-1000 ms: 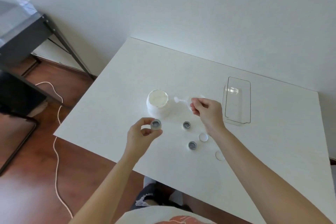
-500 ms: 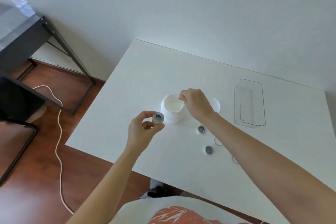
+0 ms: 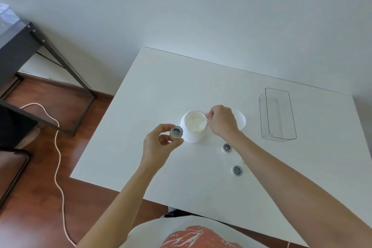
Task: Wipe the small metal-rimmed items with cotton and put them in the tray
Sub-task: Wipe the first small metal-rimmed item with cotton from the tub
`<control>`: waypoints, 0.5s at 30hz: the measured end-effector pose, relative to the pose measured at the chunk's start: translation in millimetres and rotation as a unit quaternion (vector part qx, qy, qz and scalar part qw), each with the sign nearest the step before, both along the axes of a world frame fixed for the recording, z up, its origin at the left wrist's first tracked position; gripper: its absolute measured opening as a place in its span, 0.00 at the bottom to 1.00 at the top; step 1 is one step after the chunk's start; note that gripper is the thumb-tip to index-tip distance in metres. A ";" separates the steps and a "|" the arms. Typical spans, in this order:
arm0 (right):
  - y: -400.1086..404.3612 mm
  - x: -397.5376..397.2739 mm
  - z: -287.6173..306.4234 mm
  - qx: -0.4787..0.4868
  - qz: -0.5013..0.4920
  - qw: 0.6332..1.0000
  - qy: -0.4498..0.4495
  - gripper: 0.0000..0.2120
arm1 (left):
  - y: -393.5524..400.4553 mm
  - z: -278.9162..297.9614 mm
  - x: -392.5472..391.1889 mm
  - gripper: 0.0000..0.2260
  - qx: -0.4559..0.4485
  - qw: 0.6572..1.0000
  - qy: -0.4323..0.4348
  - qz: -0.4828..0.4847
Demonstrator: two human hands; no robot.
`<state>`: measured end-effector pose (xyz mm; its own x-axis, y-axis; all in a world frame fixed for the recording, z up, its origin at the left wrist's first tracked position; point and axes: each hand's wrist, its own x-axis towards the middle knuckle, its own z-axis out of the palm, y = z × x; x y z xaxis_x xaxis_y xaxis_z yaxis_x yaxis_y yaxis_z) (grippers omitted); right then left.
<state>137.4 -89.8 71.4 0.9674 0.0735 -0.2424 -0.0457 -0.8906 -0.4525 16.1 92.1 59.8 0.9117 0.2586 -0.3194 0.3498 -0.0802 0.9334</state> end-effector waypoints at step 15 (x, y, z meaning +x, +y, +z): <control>-15.3 -2.3 37.8 0.281 -0.205 0.933 0.091 0.11 | -11.6 4.5 31.8 0.13 0.044 0.999 0.016 -0.011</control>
<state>135.1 -105.1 109.3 0.8888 -0.1276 -0.4402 -0.4518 -0.4054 -0.7947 47.9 80.6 64.3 0.9066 0.2680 -0.3259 0.3774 -0.1696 0.9104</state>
